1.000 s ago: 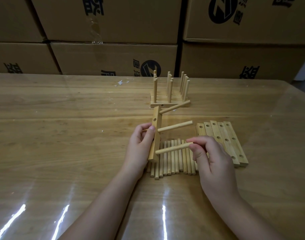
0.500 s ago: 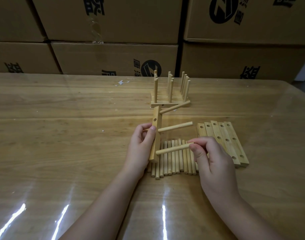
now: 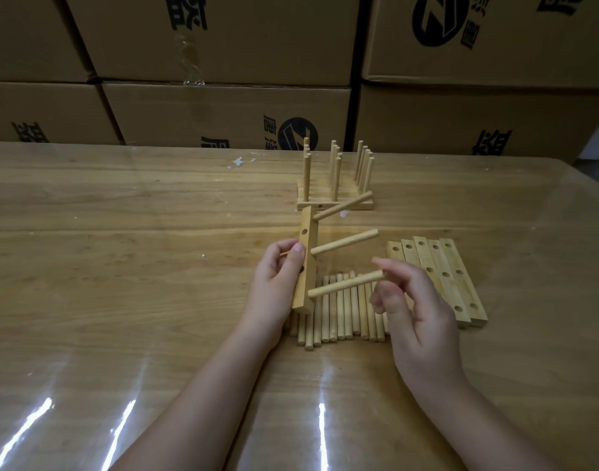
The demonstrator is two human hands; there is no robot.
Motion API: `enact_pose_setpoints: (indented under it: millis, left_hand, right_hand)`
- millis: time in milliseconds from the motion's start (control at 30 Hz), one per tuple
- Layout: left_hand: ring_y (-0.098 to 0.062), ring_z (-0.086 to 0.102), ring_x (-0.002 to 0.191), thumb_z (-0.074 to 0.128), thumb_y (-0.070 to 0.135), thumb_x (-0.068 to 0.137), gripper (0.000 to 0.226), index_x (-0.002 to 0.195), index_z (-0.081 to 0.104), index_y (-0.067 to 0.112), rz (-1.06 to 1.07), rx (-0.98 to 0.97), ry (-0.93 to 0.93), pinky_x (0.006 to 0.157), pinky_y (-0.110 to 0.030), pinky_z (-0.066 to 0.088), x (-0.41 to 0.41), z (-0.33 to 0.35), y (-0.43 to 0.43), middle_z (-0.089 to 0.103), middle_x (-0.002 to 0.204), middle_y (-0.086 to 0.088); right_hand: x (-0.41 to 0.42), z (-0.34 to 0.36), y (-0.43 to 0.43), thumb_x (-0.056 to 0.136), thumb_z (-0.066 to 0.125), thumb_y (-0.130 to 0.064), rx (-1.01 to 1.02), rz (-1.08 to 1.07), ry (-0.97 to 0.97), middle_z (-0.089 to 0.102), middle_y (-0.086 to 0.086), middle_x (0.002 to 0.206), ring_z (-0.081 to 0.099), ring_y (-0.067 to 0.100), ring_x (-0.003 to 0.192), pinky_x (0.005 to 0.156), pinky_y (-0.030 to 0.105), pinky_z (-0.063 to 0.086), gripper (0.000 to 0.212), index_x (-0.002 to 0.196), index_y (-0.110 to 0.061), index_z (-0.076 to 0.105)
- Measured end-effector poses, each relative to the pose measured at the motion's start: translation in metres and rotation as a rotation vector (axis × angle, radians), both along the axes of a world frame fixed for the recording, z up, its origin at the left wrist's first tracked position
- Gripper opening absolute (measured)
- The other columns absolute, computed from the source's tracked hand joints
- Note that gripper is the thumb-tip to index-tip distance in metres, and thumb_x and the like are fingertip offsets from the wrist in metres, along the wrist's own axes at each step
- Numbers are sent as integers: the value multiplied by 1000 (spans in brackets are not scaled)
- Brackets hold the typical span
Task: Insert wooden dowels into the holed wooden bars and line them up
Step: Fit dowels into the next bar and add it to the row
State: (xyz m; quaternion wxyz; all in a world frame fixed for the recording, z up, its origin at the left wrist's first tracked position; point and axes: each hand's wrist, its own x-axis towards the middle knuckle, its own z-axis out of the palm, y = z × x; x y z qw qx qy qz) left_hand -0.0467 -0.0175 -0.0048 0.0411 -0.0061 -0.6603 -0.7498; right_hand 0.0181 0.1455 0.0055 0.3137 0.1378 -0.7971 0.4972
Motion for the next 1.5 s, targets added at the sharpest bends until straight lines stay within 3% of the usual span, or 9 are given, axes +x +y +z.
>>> enact_pose_setpoints:
  millis: [100, 233, 400, 533, 933, 1067, 1267, 1367, 1500]
  left_hand:
    - [-15, 67, 79, 52, 28, 96, 15, 108, 61, 27, -6, 81, -28, 73, -33, 54, -1, 1, -2, 72, 86, -1]
    - [-17, 67, 83, 57, 27, 88, 28, 116, 55, 24, -43, 268, -49, 75, -32, 54, -3, 3, -3, 72, 94, -7]
    - [-20, 71, 86, 65, 22, 77, 25, 101, 66, 15, -155, 441, -31, 73, -28, 57, -2, 6, -8, 73, 90, -7]
    - [-17, 67, 91, 77, 32, 66, 49, 107, 60, 10, -175, 372, -12, 82, -26, 55, -1, 6, -9, 71, 98, -7]
    - [-25, 69, 98, 78, 24, 67, 44, 104, 61, 10, -191, 274, -40, 80, -27, 54, 2, 5, -8, 73, 98, -10]
    - [-14, 71, 87, 82, 26, 65, 40, 98, 64, 13, -198, 170, 1, 71, -18, 53, 5, 6, -4, 75, 86, 0]
    - [-20, 71, 92, 75, 36, 70, 32, 95, 70, 17, -181, 153, -19, 71, -20, 54, 6, 6, -7, 74, 97, -6]
    - [-14, 71, 82, 75, 36, 66, 21, 85, 72, 26, -144, 171, -2, 68, -20, 53, 4, 8, -6, 73, 85, -1]
    - [-15, 70, 85, 74, 23, 66, 38, 104, 68, 24, -86, 196, 15, 74, -20, 54, 3, 9, -7, 74, 86, -1]
  right_hand:
    - [-2, -1, 1, 93, 34, -55, -86, 44, -19, 59, -12, 83, 59, 9, 77, 74, 21, 48, 42, 128, -33, 42]
    - [-3, -3, 0, 88, 36, -60, 8, 45, -120, 57, -14, 86, 57, 8, 83, 73, 27, 48, 34, 120, -49, 40]
    - [-5, -2, 1, 84, 43, -56, 33, 20, -159, 55, -23, 99, 55, 1, 91, 75, 13, 45, 37, 119, -43, 42]
    - [-6, -1, 2, 87, 47, -52, -10, 15, -169, 59, -18, 99, 57, 0, 90, 75, 10, 45, 41, 122, -31, 46]
    - [-12, -3, 6, 74, 51, -58, -133, -16, -246, 56, -32, 105, 57, -3, 91, 74, 8, 45, 40, 112, -44, 50]
    - [-15, -5, 8, 83, 59, -40, -181, 3, -256, 60, -29, 100, 59, -1, 89, 73, 12, 48, 20, 100, -48, 54]
    - [-16, -4, 12, 87, 61, -22, -256, -56, -205, 62, -27, 95, 60, -3, 87, 72, 10, 48, 26, 97, -45, 55]
    - [-17, -4, 18, 88, 58, -24, -328, -96, -212, 64, -20, 94, 60, 1, 87, 72, 18, 51, 21, 98, -43, 56]
    - [-21, -3, 22, 90, 57, -18, -445, -126, -218, 64, -12, 93, 61, 3, 87, 72, 23, 53, 18, 96, -34, 60]
